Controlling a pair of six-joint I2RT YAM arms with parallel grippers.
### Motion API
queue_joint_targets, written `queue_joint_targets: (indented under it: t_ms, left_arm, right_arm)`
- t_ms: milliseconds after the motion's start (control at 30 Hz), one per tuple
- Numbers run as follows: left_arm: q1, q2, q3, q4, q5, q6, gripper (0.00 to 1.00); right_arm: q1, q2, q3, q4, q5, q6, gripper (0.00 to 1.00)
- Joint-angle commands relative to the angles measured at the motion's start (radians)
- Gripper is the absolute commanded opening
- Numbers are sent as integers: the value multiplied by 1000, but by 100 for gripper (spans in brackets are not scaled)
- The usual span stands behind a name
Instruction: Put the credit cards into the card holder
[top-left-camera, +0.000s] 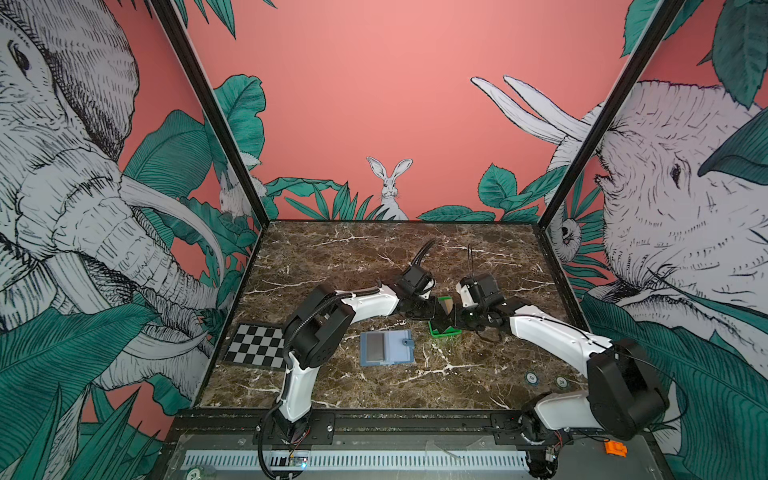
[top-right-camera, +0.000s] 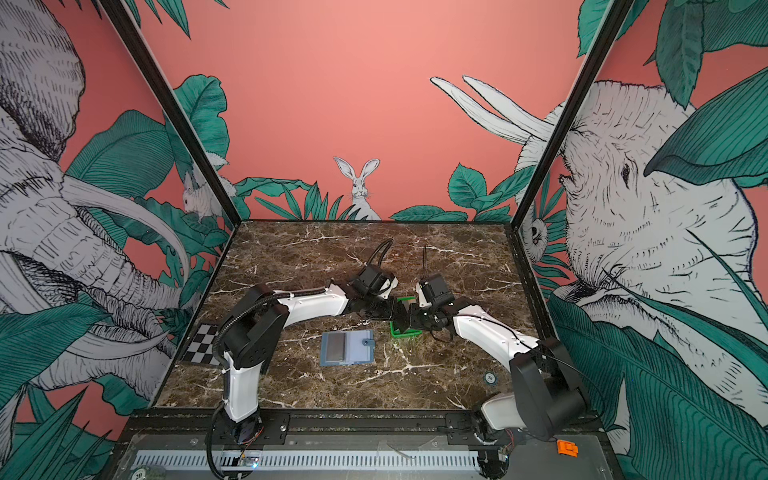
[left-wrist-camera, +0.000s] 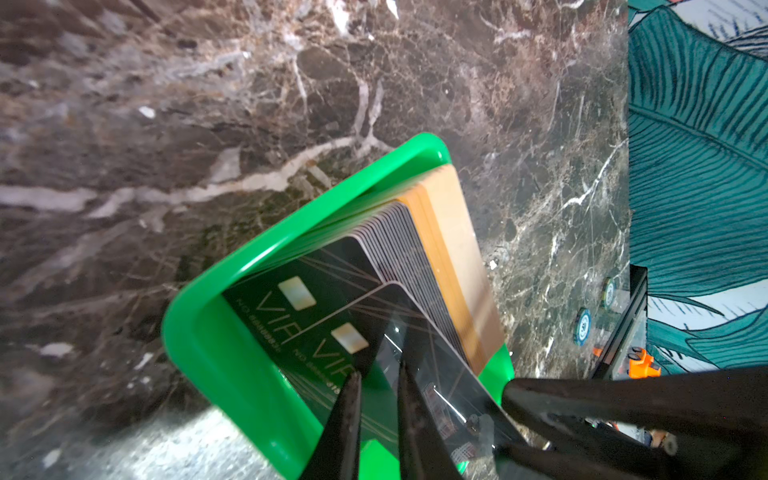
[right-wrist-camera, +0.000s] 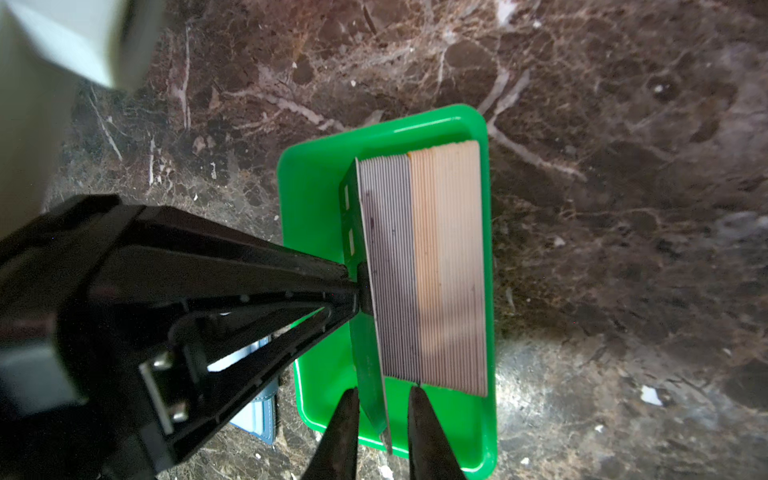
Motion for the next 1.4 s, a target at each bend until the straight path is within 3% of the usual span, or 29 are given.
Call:
queue_joint_targets:
  t_ms: [0,333,567,1033,1167,1233,1367]
  left_arm:
    - [-7,4,-2,-30,-7,8,19]
    - [-6,-71,-15,-34,-29,16,20]
    - [-5,-190,-92,40,-37,-18,21]
    - [0,-588,-518,341,-89,-127,27]
    - [4,-673,-600,372,-78,-125,33]
    - [15,-708,-638,381,-47,-168,30]
    - [52,-762,-748,566,29,-271,26]
  right_arm:
    - [6,11,-10,17,-1,-1,20]
    - [25,-34,3,-16,35,8,0]
    - [39,-86,4,-22,42,24,0]
    - [77,-262,-10,40,26,109,0]
    - [108,-302,-10,68,38,137,0]
    - [121,-318,-18,94,34,165,0]
    - [155,-352,-38,170,21,218,0]
